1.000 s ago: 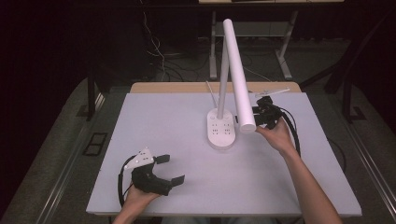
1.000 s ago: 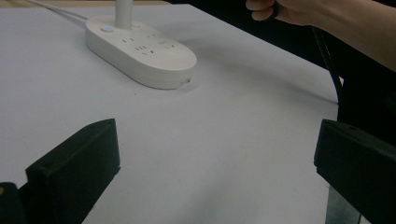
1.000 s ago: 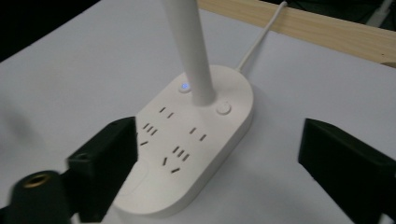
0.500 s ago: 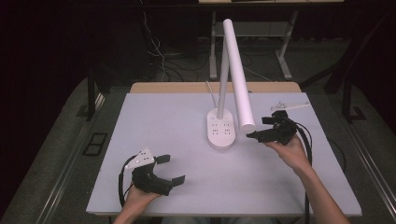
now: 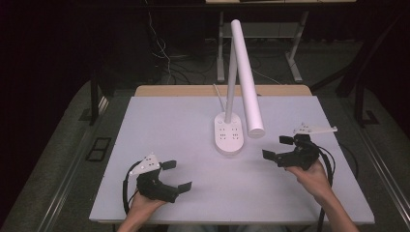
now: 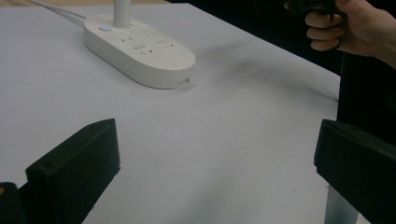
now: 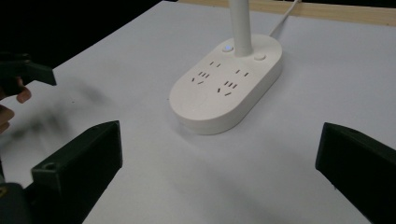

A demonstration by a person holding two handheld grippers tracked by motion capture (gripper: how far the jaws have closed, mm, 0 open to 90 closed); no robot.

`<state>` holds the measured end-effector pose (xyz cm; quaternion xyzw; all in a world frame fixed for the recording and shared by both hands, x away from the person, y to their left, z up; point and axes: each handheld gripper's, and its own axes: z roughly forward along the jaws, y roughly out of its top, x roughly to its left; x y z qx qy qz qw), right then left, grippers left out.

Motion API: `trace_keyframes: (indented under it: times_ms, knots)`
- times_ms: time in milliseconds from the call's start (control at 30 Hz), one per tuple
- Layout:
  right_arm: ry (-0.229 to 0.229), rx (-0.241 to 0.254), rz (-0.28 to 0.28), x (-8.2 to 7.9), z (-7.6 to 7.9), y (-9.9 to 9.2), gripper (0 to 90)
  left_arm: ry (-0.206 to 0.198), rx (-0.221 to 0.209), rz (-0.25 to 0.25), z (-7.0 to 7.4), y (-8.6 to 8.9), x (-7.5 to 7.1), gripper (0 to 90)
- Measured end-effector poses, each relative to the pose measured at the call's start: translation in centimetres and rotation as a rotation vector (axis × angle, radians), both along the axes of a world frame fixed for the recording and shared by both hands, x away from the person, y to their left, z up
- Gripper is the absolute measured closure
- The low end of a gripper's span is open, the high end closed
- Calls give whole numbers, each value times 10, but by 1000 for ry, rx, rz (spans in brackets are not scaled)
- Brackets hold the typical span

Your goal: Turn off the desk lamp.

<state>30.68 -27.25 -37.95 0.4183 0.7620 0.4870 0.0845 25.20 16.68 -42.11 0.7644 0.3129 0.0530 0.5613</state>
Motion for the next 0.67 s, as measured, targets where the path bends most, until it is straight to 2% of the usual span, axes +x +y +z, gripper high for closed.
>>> trace_keyframes:
  times_ms: [300,500,567,667]
  knots:
    - [-35,20,-37,-33,-19,-11,6,0,-1,5,0,1,0,0]
    - [-56,13,-62,-54,-34,-16,6,-2,1,3,0,1,0,0]
    - [-69,3,-67,-60,-38,-17,6,2,2,1,0,0,0,0]
    - [-78,18,-84,-66,-44,-20,6,0,2,-1,0,0,0,0]
